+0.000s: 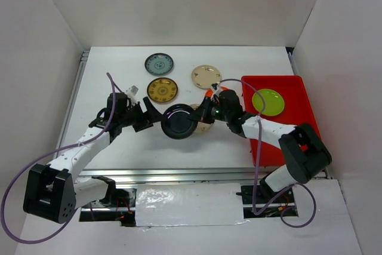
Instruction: Place the plates into the plastic bin on the countertop
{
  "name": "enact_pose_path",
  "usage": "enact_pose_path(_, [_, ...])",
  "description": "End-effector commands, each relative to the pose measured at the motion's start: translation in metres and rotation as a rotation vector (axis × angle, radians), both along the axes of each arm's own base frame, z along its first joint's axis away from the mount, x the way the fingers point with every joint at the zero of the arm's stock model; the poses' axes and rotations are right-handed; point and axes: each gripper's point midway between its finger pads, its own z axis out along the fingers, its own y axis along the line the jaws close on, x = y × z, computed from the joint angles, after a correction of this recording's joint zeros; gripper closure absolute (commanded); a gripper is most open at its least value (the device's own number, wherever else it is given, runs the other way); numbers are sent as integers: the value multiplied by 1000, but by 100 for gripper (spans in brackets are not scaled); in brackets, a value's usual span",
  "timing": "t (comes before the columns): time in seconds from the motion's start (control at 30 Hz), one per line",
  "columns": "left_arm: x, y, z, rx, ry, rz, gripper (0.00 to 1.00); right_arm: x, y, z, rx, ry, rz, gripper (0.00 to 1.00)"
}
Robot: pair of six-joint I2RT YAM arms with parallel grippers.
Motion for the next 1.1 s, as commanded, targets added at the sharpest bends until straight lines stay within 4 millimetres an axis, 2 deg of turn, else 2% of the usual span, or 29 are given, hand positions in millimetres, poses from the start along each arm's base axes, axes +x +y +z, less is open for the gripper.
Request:
enact_pose_path(0.0, [24,16,13,59,-39,129,1,33,-53,30,30,-29,-306,100])
enact_pose_path(0.03, [25,23,10,86,-21,160,1,45,-90,33,14,-42,-446,100])
enact_pose_path(0.13, [28,28,9,112,-33,184,1,56,-152,51,24,-75,-646,100])
enact_pose_path(0.17, [26,29,5,116,-29,181,1,66,-190,53,0,-85,-753,100])
enact_pose_path(0.23, [25,30,-2,131,-21,174,1,72,-234,58,-47,-75,-880,100])
enact_pose_path(0.27, [23,31,-7,139,-12,174,1,78,-278,57,-83,-67,-1004,100])
enact_pose_path(0.33, [20,33,-15,157,-4,167,1,84,-314,49,-141,-30,-1093,100])
enact_pose_path(0.37, [19,35,-20,167,2,166,1,82,-346,40,-184,2,-1185,100])
enact_pose_path(0.43, [19,36,-27,176,11,167,1,85,-378,19,-199,69,-1266,100])
enact_pose_path(0.47, [20,36,-27,176,9,161,1,86,-378,11,-205,94,-1266,100])
enact_pose_path(0.5, [21,35,-26,172,6,153,1,85,-393,3,-209,121,-1305,100])
enact_pose_path(0.53, [23,32,-25,163,9,140,1,90,-399,-6,-216,151,-1316,100])
enact_pose_path(0.6, [24,33,-26,181,16,132,1,97,-412,-7,-209,140,-1340,100])
enact_pose_path(0.7, [30,40,-23,210,11,155,1,101,-419,-6,-212,136,-1358,100])
enact_pose_path(0.73, [32,42,-22,217,12,166,1,101,-420,-12,-224,160,-1358,98])
enact_pose_path(0.77, [32,43,-24,217,15,170,1,102,-420,-14,-229,164,-1356,86])
enact_pose_path(0.8, [33,44,-26,214,23,171,1,103,-419,-14,-224,166,-1346,66])
enact_pose_path(0.83, [37,44,-24,210,20,172,1,102,-418,-12,-224,164,-1347,34])
enact_pose_path(0.87, [38,43,-25,209,25,170,1,102,-417,-10,-228,156,-1345,9])
enact_pose_path(0.93, [42,43,-27,213,36,168,1,98,-415,2,-246,120,-1365,0])
enact_pose_path(1.0, [45,42,-31,219,48,165,1,97,-416,13,-248,87,-1375,0])
enact_pose_path(1.07, [48,44,-32,226,55,175,1,90,-418,10,-271,129,-1383,0])
